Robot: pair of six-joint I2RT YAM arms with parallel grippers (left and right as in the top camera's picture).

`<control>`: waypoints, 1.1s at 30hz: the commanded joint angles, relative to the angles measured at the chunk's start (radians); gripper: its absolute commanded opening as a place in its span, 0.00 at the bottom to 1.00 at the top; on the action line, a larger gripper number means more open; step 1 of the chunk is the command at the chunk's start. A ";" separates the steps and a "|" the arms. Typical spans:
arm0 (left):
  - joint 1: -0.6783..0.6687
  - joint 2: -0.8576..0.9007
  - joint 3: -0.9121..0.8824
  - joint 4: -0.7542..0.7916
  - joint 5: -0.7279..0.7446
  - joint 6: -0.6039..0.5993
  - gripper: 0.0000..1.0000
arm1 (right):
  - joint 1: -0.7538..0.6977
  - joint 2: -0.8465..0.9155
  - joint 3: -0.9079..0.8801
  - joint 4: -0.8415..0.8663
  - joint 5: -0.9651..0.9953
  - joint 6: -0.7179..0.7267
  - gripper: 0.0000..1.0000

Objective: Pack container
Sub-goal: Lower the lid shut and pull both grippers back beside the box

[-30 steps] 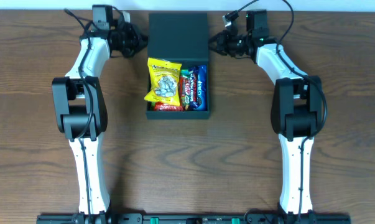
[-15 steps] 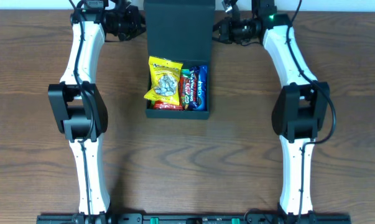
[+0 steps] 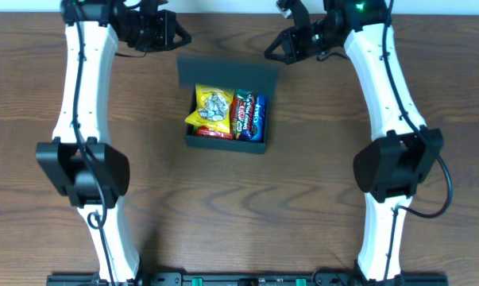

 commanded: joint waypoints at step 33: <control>-0.014 -0.022 -0.720 0.277 -0.048 -0.095 0.06 | 0.046 -0.011 -0.502 0.321 0.197 0.237 0.01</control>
